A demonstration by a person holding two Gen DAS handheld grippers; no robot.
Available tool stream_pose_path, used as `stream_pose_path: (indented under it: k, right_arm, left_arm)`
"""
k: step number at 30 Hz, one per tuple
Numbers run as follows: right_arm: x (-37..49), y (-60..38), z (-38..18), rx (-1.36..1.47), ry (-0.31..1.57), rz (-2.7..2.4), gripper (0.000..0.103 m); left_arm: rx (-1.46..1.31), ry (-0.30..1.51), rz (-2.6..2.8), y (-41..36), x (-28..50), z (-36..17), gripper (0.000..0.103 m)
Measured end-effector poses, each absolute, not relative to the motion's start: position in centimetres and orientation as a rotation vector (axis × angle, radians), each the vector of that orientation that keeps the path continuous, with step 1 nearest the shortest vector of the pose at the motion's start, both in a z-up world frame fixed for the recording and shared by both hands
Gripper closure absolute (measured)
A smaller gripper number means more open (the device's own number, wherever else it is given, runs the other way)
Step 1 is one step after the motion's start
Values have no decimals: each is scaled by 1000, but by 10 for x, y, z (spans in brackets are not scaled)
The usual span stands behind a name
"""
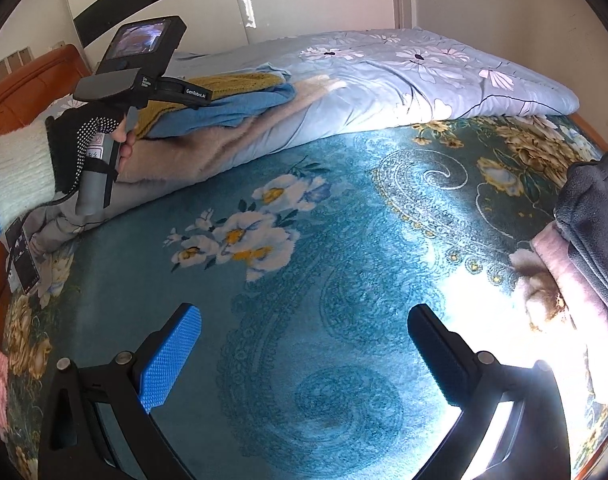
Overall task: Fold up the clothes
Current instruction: 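Reach the left gripper to the mustard sweater on the clothes stack and grasp it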
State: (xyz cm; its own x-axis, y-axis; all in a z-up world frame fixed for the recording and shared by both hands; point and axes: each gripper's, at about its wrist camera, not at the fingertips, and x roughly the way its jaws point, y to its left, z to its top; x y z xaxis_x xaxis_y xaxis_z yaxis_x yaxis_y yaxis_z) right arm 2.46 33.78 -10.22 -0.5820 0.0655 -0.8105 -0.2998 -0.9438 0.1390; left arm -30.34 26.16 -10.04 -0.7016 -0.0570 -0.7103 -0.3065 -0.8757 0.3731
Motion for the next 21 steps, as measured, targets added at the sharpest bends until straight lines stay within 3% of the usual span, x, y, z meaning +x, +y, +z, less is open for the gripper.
stream_pose_path:
  k: [5, 7, 11, 21]
  right_arm:
    - [27, 343, -109, -1327, 425, 2572, 0]
    - [28, 345, -110, -1326, 437, 2566, 0]
    - [31, 347, -109, -1322, 452, 2557, 0]
    - [42, 342, -82, -1275, 405, 2563, 0]
  left_arm:
    - [-1096, 892, 2631, 277, -308, -107, 43]
    - [-1108, 875, 2615, 278, -310, -105, 59]
    - [-1144, 797, 2590, 278, -316, -98, 82]
    - [-947, 393, 2779, 223, -303, 9, 88]
